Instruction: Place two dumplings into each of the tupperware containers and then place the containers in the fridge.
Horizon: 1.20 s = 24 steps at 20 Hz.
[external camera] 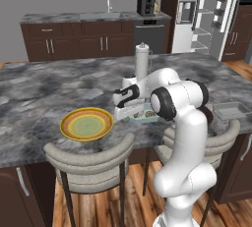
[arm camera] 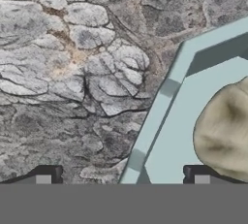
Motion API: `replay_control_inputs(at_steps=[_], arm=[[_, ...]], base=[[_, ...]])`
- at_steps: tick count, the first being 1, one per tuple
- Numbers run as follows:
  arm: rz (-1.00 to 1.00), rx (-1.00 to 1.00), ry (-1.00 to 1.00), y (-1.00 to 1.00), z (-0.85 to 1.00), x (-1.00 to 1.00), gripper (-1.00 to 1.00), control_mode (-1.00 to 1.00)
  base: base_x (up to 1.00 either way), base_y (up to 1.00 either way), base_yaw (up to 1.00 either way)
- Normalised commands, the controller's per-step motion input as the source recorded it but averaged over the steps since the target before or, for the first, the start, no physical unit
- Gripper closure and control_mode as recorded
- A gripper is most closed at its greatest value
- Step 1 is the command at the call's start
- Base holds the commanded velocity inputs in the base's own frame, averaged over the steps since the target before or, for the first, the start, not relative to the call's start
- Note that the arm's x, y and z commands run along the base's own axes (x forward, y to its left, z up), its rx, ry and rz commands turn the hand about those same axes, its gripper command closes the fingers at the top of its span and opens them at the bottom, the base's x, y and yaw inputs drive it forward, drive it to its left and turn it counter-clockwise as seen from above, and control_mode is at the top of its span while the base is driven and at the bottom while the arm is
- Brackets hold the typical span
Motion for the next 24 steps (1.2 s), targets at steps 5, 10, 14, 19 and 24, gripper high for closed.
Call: replay_control_inputs(at_steps=[5, 10, 14, 19, 24], arm=[[0.17, 0.04, 0.0, 0.0, -0.12, 0.34, -1.0, -1.0], [0.07, 0.0, 0.0, 0.0, -0.14, -0.02, -1.0, -1.0], [0.0, 0.0, 0.0, 0.19, 0.0, -0.23, -1.0, -1.0], [0.0, 0.0, 0.01, 0.22, 0.0, -0.19, -1.0, -1.0], [0.0, 0.0, 0.0, 0.0, -0.2, -0.12, -1.0, -1.0]], base=[[0.0, 0.0, 0.0], [0.0, 0.0, 0.0], [0.0, 0.0, 0.0], [0.0, 0.0, 0.0], [0.0, 0.0, 0.0]])
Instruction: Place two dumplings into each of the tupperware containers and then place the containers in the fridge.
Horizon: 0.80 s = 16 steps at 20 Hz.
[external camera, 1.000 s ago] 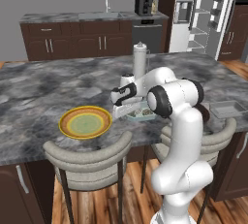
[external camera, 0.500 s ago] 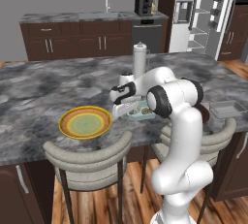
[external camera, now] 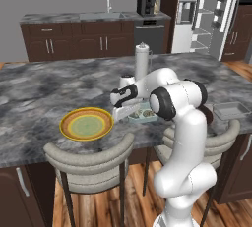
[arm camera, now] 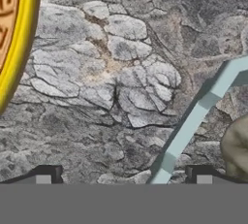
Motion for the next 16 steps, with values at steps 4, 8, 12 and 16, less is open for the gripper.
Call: replay_control_inputs(at_steps=[4, 8, 12, 16], arm=[[0.0, 0.0, 0.0, 0.0, -0.23, -0.09, -1.0, -1.0], [0.0, 0.0, 0.0, 0.0, -0.02, 0.0, -1.0, -1.0], [0.0, 0.0, 0.0, 0.0, 0.0, 0.0, -1.0, -1.0], [0.0, 0.0, 0.0, 0.0, 0.0, 0.0, 1.0, -1.0]], base=[[0.0, 0.0, 0.0], [0.0, 0.0, 0.0], [0.0, 0.0, 0.0], [0.0, 0.0, 0.0]])
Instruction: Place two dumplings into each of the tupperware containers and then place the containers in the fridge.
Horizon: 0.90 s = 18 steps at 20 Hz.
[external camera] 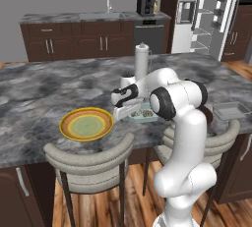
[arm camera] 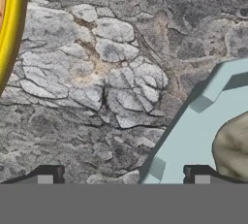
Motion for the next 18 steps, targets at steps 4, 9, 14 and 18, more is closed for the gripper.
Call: replay_control_inputs(at_steps=[4, 9, 14, 18], arm=[[0.0, 0.0, 0.0, 0.0, 0.0, 0.0, 1.0, -1.0], [0.0, 0.0, 0.0, 0.0, 0.0, 0.0, 1.0, -1.0], [0.02, 0.0, -0.05, 0.0, 0.15, 0.0, 1.0, -1.0], [0.07, -0.02, -0.04, 0.0, 0.58, 0.0, 1.0, -1.0]], base=[[0.0, 0.0, 0.0], [0.0, 0.0, 0.0], [0.0, 0.0, 0.0], [0.0, 0.0, 0.0]])
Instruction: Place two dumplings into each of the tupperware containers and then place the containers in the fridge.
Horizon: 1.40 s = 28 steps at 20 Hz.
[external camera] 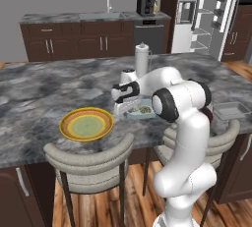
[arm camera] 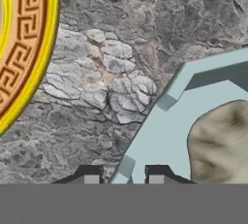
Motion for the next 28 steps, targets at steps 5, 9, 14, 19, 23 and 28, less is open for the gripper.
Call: replay_control_inputs(at_steps=[5, 9, 14, 19, 23, 28], arm=[[0.16, -0.07, -0.05, 0.0, 0.52, -0.12, 1.0, -1.0], [0.25, -0.03, 0.0, -0.52, 0.68, -0.57, 1.0, -1.0], [0.25, 0.0, -0.01, -0.82, 0.61, -0.63, 1.0, -1.0], [0.18, -0.03, 0.02, -0.39, 0.44, -0.54, 1.0, -1.0], [0.26, 0.0, 0.0, -0.04, 0.27, -0.77, 1.0, -1.0], [0.2, -0.01, 0.04, 0.01, 0.42, -0.56, 1.0, -1.0]], base=[[0.0, 0.0, 0.0], [0.0, 0.0, 0.0], [0.0, 0.0, 0.0], [0.0, 0.0, 0.0], [0.0, 0.0, 0.0], [0.0, 0.0, 0.0]])
